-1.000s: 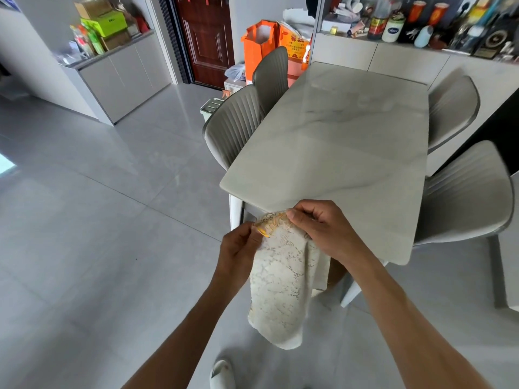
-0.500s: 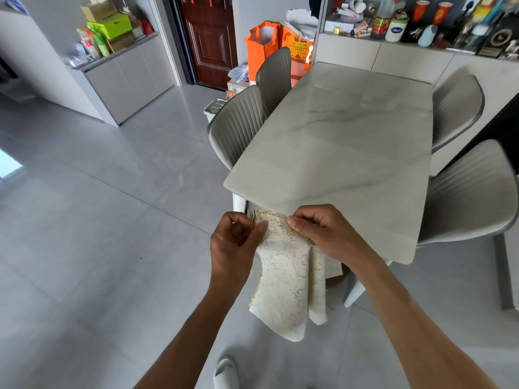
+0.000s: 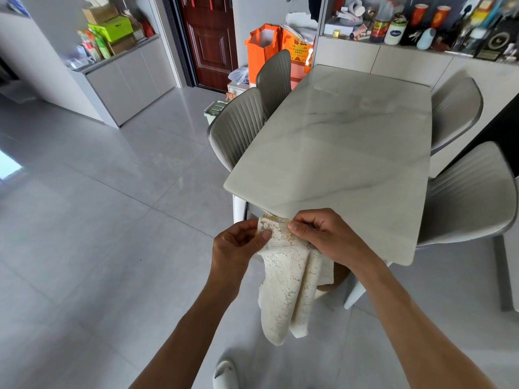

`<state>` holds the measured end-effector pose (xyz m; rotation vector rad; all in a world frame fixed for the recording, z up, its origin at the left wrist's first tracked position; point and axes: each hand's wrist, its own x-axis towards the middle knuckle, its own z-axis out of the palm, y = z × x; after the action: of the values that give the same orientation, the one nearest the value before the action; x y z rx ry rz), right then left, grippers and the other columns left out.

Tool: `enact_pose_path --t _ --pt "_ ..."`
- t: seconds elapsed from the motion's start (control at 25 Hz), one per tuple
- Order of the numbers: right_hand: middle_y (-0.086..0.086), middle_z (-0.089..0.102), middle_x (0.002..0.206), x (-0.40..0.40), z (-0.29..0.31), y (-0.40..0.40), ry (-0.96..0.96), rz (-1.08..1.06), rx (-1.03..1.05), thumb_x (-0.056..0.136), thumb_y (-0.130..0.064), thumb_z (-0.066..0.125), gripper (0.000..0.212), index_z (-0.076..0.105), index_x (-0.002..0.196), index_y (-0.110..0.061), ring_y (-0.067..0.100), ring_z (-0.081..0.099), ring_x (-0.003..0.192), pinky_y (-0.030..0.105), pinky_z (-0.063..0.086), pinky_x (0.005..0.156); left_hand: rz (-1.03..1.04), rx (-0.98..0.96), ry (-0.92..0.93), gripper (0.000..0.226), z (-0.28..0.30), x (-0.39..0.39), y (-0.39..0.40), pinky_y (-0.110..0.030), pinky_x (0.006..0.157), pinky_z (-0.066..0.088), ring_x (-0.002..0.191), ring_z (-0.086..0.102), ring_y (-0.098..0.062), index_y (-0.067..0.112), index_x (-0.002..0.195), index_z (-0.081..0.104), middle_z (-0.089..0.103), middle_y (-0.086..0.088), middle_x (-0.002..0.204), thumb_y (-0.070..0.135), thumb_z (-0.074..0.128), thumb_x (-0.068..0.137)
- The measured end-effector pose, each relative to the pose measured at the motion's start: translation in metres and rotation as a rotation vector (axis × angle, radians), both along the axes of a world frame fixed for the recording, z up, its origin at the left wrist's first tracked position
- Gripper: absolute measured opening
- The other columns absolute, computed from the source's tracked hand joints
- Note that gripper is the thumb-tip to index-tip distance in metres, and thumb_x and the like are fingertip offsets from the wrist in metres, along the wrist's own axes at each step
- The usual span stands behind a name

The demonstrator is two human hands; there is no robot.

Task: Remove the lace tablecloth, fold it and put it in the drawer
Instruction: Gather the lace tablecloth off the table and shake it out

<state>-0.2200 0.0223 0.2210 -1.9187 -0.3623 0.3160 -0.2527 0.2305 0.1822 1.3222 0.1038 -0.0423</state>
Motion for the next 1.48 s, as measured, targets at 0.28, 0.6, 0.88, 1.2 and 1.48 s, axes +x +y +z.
enact_pose_path --t 0.28,0.6,0.88,1.2,1.48 --pt "-0.008 0.046 0.058 -0.001 -0.005 -0.004 0.036 0.036 0.002 0.100 -0.030 0.059 0.029 0.065 0.073 -0.020 0.007 0.042 0.054 0.016 0.037 0.053 -0.034 0.092 -0.111 0.023 0.010 0.003 0.001 -0.040 0.079 0.056 0.083 0.068 -0.032 0.005 0.090 0.077 0.074 -0.022 0.091 0.020 0.080 0.074" --pt "0.007 0.057 0.072 -0.005 -0.012 -0.014 -0.003 0.028 0.030 0.102 -0.033 0.052 0.023 0.066 0.085 -0.026 0.016 0.049 0.069 0.026 0.039 0.066 0.016 0.347 -0.211 0.016 0.022 -0.003 -0.007 -0.040 0.059 0.041 0.057 0.047 -0.039 0.008 0.078 0.075 0.059 -0.035 0.072 0.023 0.081 0.078" --pt "-0.008 0.065 0.082 -0.018 -0.017 -0.006 0.050 -0.010 0.264 0.087 -0.031 0.073 0.019 0.058 0.094 -0.022 0.015 0.057 0.072 0.030 0.043 0.066 0.025 0.477 -0.172 0.009 0.021 -0.007 -0.011 -0.039 0.053 0.046 0.061 0.053 -0.043 0.013 0.074 0.074 0.067 -0.018 0.068 0.017 0.080 0.079" --pt "-0.012 0.065 0.077 -0.024 -0.021 0.009 -0.049 -0.053 0.222 0.083 -0.021 0.079 0.024 0.056 0.086 -0.025 0.001 0.056 0.073 0.009 0.042 0.070 -0.041 0.650 -0.255 0.019 0.027 -0.007 -0.008 -0.030 0.053 0.043 0.057 0.055 -0.026 0.014 0.069 0.064 0.062 -0.005 0.062 0.018 0.077 0.082" --pt "-0.006 0.068 0.073 -0.023 -0.021 0.016 0.046 -0.049 0.360 0.082 -0.012 0.079 0.024 0.058 0.092 -0.016 0.008 0.059 0.067 0.017 0.049 0.067 -0.081 0.623 -0.209 0.017 0.030 -0.006 0.000 -0.033 0.050 0.042 0.058 0.054 -0.037 0.010 0.072 0.069 0.064 -0.017 0.064 0.020 0.080 0.080"
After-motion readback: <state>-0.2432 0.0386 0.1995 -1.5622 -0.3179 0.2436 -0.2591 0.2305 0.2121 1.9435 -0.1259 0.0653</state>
